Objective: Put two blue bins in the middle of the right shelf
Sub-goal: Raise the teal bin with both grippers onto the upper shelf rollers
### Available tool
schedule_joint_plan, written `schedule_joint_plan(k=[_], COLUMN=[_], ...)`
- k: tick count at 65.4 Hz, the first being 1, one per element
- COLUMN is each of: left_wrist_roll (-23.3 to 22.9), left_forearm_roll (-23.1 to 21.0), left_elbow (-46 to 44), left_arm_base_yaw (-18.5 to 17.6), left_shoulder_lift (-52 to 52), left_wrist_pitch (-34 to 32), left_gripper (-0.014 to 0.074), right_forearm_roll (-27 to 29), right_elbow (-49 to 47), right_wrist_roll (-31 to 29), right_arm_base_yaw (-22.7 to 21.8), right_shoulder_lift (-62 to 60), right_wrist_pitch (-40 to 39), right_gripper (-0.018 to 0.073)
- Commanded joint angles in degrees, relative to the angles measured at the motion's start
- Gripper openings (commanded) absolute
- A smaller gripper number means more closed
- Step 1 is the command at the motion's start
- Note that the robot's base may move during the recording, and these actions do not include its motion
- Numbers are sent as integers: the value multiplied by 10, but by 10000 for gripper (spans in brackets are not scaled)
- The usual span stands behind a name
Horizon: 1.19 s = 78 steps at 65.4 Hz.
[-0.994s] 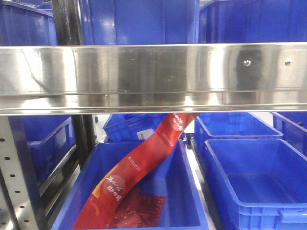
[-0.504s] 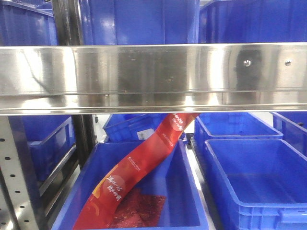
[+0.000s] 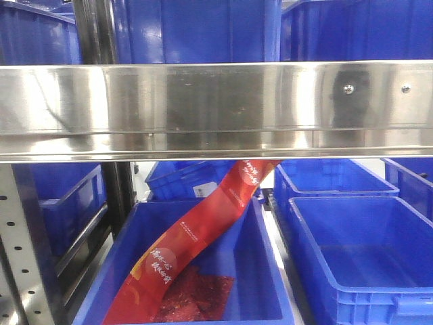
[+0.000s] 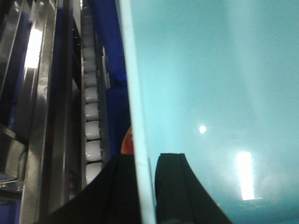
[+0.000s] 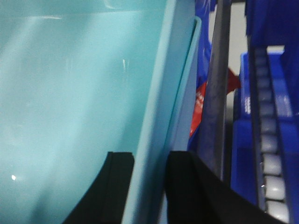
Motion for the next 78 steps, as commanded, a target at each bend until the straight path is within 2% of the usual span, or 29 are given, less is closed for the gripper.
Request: schedule_joint_plan(k=[1, 32, 35, 39, 42, 47, 52, 56, 60, 65, 68, 78], left_wrist_roll=[5, 5, 5, 5, 5, 5, 5, 5, 5, 5, 5, 6], left_forearm_roll=[46, 48, 48, 47, 46, 46, 46, 48, 48, 48, 48, 49], left_elbow=[6, 35, 35, 35, 35, 35, 35, 35, 35, 35, 35, 35], left_arm_base_yaw=[4, 22, 22, 22, 22, 22, 22, 22, 22, 22, 22, 22], left_shoulder_lift=[5, 62, 66, 72, 76, 76, 76, 74, 74, 71, 68, 41], left_wrist_pitch=[-29, -21, -17, -8, -3, 5, 5, 6, 9, 9, 9, 9], left_gripper=[-111, -111, -110, -92, -57, 52, 180, 340, 475, 592, 615, 610], right_forearm_roll=[6, 8, 8, 8, 8, 8, 8, 8, 8, 8, 8, -13], right_elbow=[-6, -6, -6, -6, -6, -6, -6, -6, -6, -6, -6, -6], right_wrist_roll=[-1, -1, -1, -1, -1, -1, -1, -1, -1, -1, -1, -1], right_arm_base_yaw=[-2, -1, -1, -1, -1, -1, -1, -1, -1, -1, -1, -1], right_shoulder_lift=[9, 92, 95, 98, 98, 98, 98, 97, 94, 89, 84, 52], right_wrist_pitch=[-26, 5, 5, 8, 10, 14, 16, 16, 16, 17, 17, 17], right_gripper=[-153, -148, -112, -4, 92, 291, 450, 539, 570, 559, 552, 515])
